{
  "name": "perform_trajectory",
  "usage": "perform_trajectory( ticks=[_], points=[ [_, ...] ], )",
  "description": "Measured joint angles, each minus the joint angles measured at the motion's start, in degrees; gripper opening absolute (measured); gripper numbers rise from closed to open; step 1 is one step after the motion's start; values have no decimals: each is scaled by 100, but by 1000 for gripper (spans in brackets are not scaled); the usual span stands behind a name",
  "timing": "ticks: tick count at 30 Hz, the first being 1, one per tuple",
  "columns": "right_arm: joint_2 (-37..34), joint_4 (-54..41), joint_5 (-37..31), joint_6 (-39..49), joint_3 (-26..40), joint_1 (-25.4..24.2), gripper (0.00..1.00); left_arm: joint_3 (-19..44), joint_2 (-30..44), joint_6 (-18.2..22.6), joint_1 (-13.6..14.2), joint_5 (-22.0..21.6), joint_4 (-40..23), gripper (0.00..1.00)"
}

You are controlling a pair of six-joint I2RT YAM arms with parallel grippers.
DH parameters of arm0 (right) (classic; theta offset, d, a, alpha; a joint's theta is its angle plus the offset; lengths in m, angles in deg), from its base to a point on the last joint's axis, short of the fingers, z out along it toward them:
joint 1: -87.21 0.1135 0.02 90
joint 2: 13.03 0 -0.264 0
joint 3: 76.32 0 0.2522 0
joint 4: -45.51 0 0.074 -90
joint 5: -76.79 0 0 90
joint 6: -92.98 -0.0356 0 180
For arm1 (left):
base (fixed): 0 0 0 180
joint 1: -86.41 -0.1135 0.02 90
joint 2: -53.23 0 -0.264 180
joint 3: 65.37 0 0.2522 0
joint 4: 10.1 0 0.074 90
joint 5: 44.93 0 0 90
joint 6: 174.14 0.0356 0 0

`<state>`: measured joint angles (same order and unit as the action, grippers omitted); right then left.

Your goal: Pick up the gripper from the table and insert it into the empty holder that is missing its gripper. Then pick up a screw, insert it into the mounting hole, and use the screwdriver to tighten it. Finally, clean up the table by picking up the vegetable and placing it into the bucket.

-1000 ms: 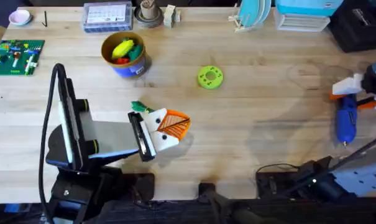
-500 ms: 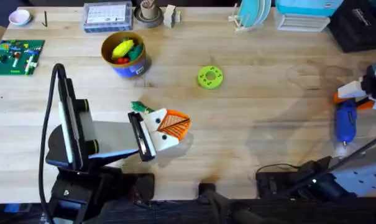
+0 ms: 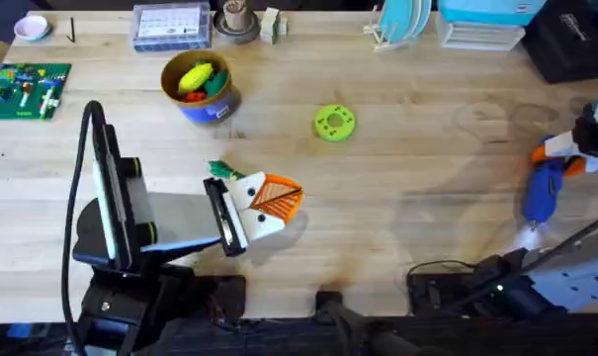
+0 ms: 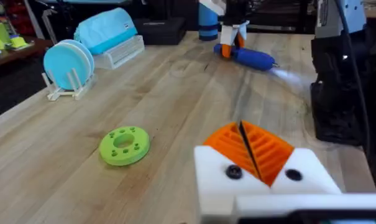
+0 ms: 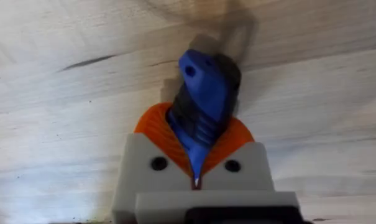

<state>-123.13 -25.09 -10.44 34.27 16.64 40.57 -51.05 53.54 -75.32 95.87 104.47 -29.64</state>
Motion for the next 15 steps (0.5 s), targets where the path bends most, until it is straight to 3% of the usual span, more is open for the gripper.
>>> perform_trajectory(
  ticks=[15],
  points=[
    [1419,95,607,-543,-42,798,22,0,0,2,0,0,0,3]
  ],
)
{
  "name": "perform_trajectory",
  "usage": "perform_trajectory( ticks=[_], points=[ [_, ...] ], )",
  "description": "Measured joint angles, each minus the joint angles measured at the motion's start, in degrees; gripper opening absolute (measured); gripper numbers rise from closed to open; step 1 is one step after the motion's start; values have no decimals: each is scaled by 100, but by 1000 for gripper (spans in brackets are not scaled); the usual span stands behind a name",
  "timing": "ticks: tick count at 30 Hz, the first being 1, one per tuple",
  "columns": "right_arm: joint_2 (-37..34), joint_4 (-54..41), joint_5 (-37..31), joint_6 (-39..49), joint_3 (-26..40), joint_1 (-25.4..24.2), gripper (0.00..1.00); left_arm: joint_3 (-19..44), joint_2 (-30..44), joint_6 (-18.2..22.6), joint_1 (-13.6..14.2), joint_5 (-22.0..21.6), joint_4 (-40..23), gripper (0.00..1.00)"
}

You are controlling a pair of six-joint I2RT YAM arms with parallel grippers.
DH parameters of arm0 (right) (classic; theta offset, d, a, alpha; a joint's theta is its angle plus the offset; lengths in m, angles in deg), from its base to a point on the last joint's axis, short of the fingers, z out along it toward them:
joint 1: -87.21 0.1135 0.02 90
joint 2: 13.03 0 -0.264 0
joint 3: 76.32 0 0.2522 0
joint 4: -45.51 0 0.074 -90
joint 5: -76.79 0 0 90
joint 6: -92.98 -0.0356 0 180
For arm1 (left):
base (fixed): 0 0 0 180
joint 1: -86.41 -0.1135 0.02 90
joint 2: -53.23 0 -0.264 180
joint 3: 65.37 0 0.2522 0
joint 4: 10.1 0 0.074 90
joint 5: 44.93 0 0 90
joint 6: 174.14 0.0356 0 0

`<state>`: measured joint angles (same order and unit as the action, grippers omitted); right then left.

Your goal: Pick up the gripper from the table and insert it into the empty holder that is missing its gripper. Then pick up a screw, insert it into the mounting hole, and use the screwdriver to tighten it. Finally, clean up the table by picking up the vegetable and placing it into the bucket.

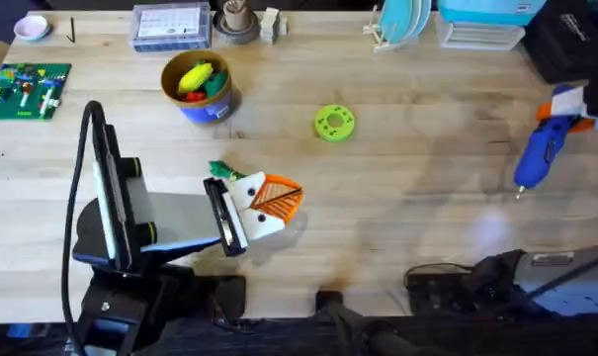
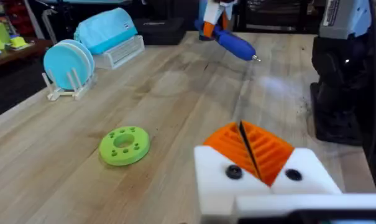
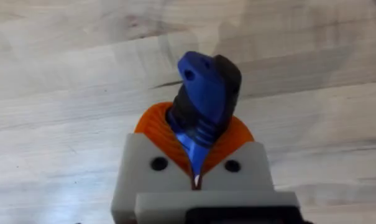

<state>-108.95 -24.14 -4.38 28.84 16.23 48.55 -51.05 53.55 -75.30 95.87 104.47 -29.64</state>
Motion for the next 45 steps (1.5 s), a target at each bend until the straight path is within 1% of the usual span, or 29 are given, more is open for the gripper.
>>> perform_trajectory(
  ticks=[5,9,15,19,24,31,34,37,41,45],
  points=[
    [602,93,543,-184,0,357,22,0,-1,0,0,0,-1,3],
    [1199,303,802,-471,-1,745,22,0,0,0,0,0,-2,3],
    [2097,826,973,-1071,-2,1479,22,0,0,0,0,0,0,3],
    [2656,1163,1015,-1328,-4,2121,22,0,-2,0,0,0,0,3],
    [3255,1484,1079,-1435,-11,2888,22,0,0,0,0,0,0,3],
    [3977,1536,1105,-1504,-57,3615,22,0,0,0,0,0,0,3],
    [4299,1576,1122,-1519,-310,3823,22,0,-2,0,0,0,0,3],
    [4633,1886,1118,-1669,-799,4024,22,0,0,0,0,0,-2,3],
    [5054,2827,1167,-2009,-1617,4467,22,0,0,0,0,0,-1,3],
    [5348,3770,1308,-2320,-2333,5072,22,0,0,0,0,0,-1,3]
  ],
)
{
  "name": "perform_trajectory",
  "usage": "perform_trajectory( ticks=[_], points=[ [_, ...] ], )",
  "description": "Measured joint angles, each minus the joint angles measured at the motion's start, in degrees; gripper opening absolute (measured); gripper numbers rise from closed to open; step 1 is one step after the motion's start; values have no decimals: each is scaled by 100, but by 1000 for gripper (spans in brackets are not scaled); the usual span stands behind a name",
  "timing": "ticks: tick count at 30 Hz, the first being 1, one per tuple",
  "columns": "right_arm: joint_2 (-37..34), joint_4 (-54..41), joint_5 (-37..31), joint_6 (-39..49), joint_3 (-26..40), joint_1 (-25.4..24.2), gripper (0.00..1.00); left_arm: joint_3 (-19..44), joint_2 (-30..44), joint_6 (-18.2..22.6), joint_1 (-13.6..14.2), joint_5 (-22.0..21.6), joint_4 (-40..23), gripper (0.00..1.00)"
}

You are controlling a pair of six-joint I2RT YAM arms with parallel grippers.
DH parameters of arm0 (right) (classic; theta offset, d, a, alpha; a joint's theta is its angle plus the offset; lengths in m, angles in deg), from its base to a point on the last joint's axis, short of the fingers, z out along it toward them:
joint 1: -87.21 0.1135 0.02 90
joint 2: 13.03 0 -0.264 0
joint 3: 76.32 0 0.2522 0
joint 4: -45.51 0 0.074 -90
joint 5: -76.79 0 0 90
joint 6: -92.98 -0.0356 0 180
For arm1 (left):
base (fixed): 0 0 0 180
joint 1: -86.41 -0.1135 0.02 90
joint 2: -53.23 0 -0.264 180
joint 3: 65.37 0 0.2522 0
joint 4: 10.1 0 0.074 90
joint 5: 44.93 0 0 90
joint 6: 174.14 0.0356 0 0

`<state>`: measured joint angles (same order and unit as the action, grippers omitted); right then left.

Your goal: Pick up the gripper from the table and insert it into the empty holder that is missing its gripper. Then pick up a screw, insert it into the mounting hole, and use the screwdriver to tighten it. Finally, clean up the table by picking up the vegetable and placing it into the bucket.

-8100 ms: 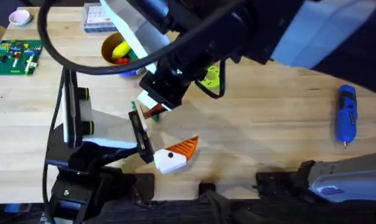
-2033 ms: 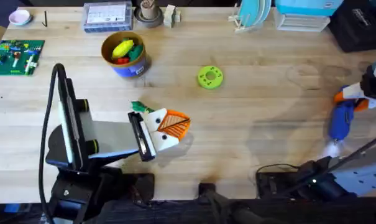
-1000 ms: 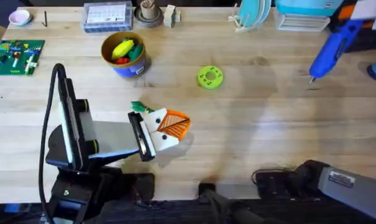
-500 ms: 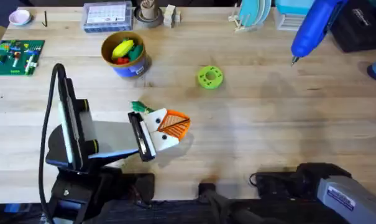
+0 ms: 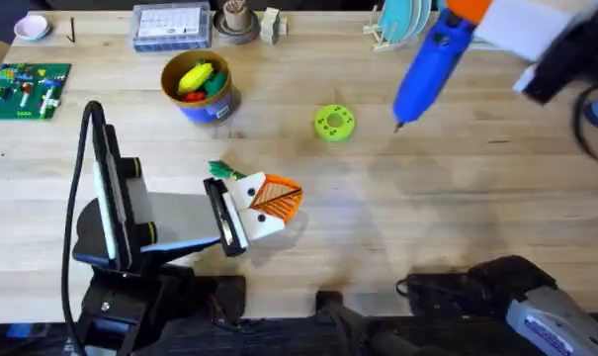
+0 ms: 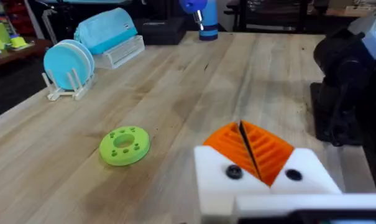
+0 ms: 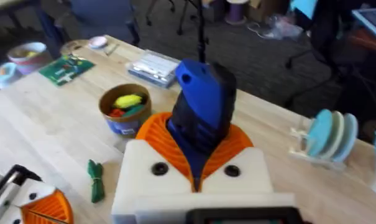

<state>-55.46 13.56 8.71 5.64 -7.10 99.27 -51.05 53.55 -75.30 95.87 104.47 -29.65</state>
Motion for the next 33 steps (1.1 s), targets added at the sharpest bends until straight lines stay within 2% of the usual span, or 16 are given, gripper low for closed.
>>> perform_trajectory(
  ticks=[6,13,17,26,33],
  points=[
    [-91,1091,73,-473,-624,1027,22,0,-1,0,0,0,1,3],
    [-690,2210,122,-649,-701,2216,22,0,0,1,0,-2,1,3],
    [-1062,2965,157,-695,-701,2732,21,0,-2,2,0,0,1,3],
    [-1493,3778,175,-875,-701,3402,22,0,0,2,0,0,1,3],
    [-1645,3790,192,-691,-701,3499,21,0,0,-188,0,-2,1,3]
  ],
)
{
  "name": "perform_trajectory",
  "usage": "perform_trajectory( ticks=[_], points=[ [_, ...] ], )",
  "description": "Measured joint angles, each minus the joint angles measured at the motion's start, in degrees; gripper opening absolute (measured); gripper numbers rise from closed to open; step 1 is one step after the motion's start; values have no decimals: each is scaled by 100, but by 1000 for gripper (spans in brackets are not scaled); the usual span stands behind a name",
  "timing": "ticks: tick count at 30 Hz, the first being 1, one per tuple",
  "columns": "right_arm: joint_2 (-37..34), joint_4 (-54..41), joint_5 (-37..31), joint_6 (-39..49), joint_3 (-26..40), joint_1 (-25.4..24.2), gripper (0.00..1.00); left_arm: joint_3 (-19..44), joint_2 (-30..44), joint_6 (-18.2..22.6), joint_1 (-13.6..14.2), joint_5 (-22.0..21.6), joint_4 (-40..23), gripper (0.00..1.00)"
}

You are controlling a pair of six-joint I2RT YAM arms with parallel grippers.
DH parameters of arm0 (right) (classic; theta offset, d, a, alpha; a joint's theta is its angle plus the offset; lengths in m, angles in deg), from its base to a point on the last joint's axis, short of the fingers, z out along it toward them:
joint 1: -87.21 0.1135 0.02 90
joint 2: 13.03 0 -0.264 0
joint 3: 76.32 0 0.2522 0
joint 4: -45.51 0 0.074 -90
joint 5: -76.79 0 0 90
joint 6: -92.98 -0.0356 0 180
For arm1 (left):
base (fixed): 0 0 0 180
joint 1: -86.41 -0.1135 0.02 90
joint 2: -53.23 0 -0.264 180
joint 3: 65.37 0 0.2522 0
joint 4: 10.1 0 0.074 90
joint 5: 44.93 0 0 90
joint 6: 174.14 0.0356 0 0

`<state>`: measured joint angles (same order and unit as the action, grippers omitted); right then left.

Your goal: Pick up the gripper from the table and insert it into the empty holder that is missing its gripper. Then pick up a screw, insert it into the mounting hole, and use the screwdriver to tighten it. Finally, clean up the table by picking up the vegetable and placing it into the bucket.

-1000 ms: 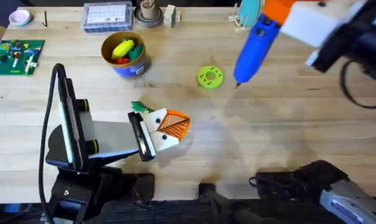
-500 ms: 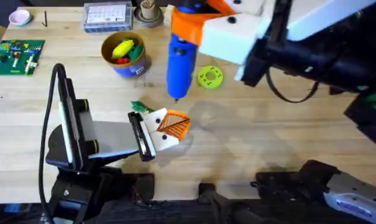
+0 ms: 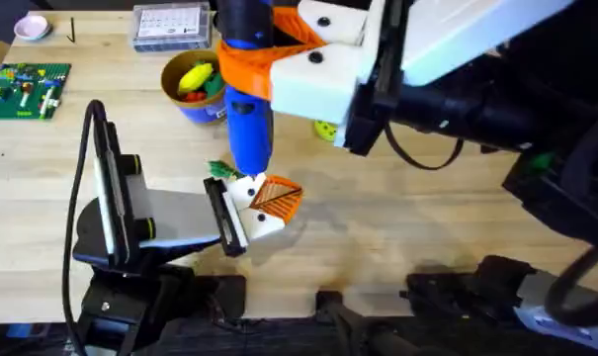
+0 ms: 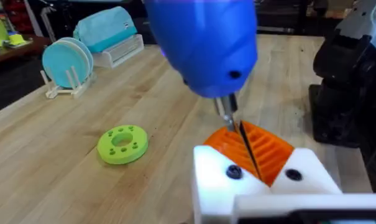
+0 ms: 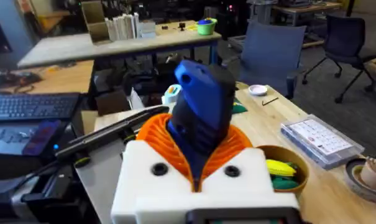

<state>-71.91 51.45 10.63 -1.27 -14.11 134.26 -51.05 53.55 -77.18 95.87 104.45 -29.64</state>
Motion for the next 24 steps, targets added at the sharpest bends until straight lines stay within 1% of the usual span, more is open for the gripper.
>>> perform_trajectory(
  ticks=[4,8,19,24],
  points=[
    [-88,-18,0,210,0,49,22,0,0,-284,0,0,0,3],
    [-91,-36,15,299,0,74,22,0,0,-446,0,0,0,3],
    [-99,-10,337,343,0,78,21,0,0,-551,0,0,0,3],
    [-262,198,367,345,0,106,21,0,-1,-553,0,0,0,3]
  ],
)
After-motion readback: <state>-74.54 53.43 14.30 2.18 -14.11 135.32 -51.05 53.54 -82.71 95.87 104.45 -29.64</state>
